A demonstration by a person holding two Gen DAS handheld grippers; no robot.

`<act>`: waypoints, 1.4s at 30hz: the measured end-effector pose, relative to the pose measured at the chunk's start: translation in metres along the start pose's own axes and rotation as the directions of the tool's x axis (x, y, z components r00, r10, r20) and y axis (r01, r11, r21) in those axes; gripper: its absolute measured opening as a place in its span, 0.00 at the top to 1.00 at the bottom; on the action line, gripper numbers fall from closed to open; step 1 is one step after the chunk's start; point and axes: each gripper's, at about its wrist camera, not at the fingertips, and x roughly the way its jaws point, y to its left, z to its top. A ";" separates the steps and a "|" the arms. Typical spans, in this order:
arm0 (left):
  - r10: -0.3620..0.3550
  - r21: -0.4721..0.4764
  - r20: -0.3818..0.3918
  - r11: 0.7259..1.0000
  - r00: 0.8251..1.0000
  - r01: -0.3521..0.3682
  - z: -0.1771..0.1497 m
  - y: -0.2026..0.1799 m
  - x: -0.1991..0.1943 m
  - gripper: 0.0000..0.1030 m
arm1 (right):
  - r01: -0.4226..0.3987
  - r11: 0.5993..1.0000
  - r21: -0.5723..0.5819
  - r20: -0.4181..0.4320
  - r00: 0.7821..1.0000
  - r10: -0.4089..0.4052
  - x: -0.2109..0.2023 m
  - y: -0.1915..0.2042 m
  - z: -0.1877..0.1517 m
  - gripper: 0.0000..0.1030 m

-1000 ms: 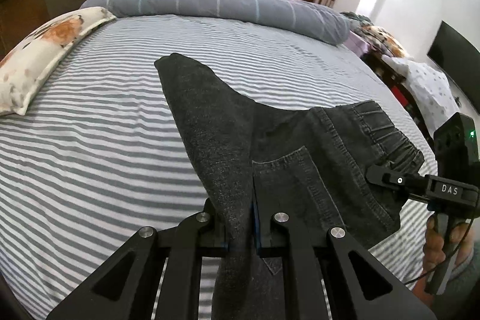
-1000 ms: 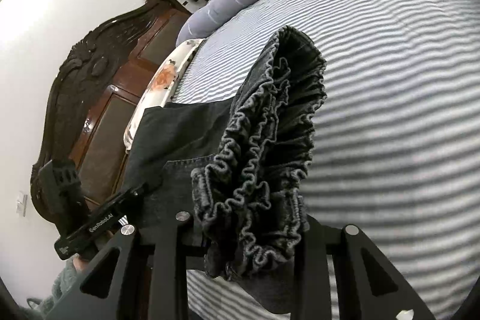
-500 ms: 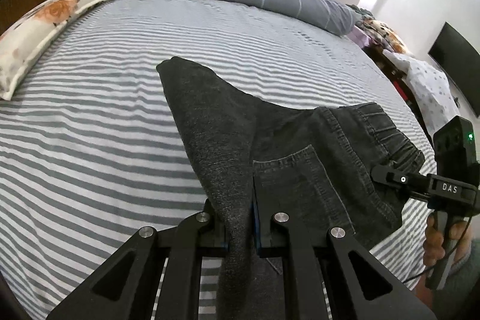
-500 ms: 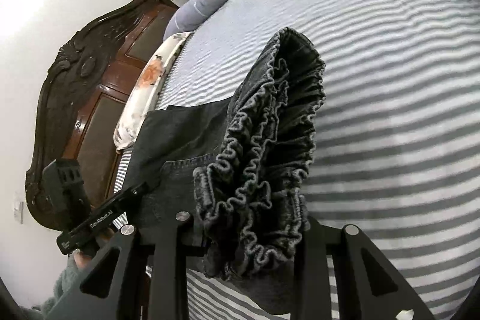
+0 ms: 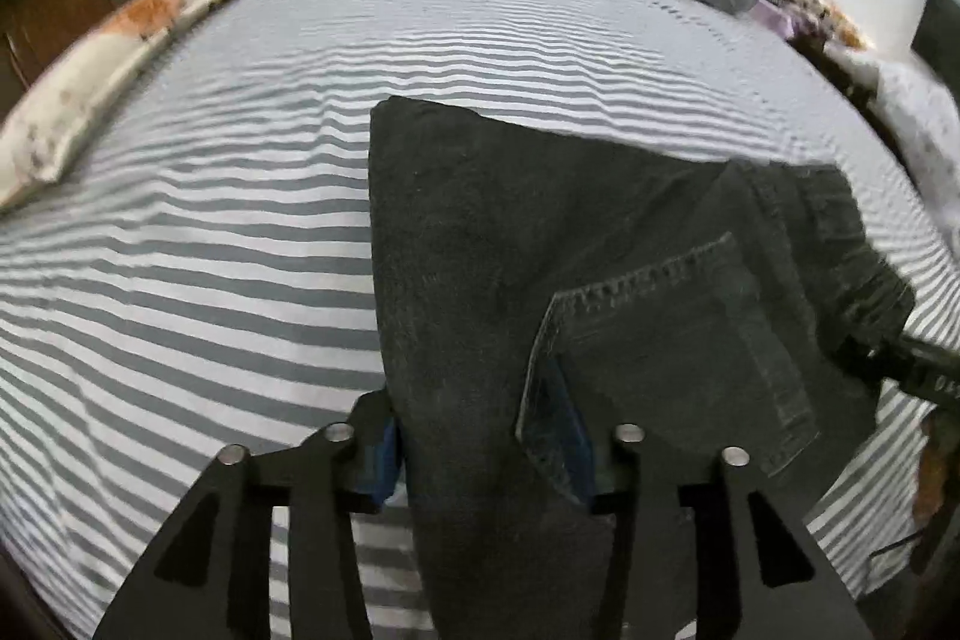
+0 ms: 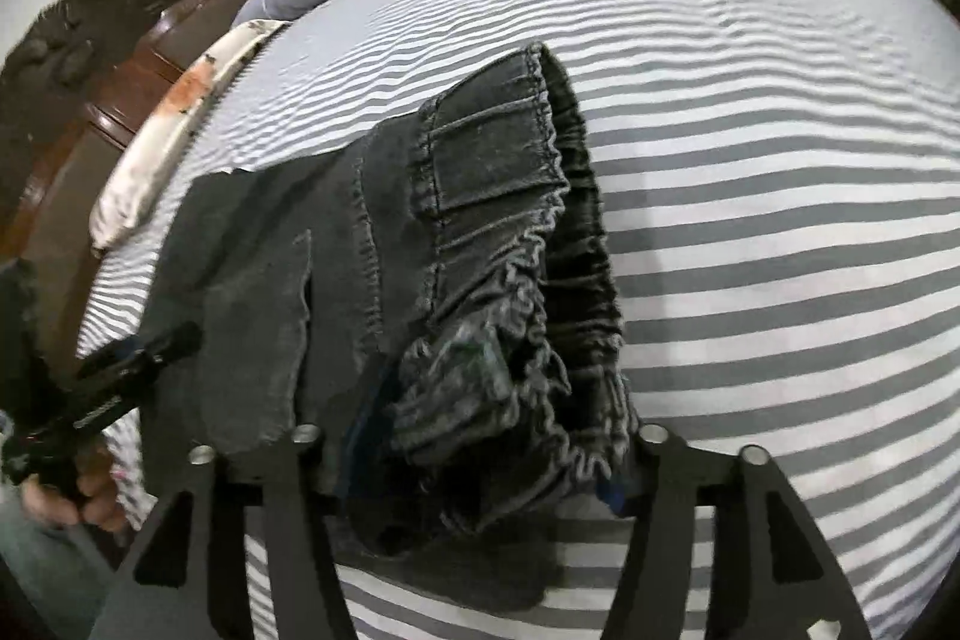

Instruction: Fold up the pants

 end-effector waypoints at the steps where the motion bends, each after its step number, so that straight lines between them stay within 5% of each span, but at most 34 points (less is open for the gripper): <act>1: 0.019 0.007 0.008 1.000 1.000 -0.020 -0.004 -0.003 -0.004 0.53 | 0.013 1.000 -0.015 0.008 1.000 -0.013 -0.002 0.002 -0.003 0.43; 9: 0.199 0.035 0.078 0.979 0.977 -0.202 -0.041 -0.024 -0.022 0.47 | 0.117 0.991 -0.068 0.055 0.992 -0.114 -0.010 0.013 -0.024 0.41; 23: 0.222 -0.045 0.068 0.975 0.973 -0.219 -0.055 -0.030 -0.030 0.44 | 0.220 0.973 -0.073 0.077 0.974 -0.214 -0.026 0.035 -0.030 0.36; 42: 0.209 -0.060 0.081 0.977 0.975 -0.204 -0.095 -0.061 -0.094 0.28 | 0.252 0.960 -0.121 0.140 0.962 -0.235 -0.090 0.077 -0.091 0.07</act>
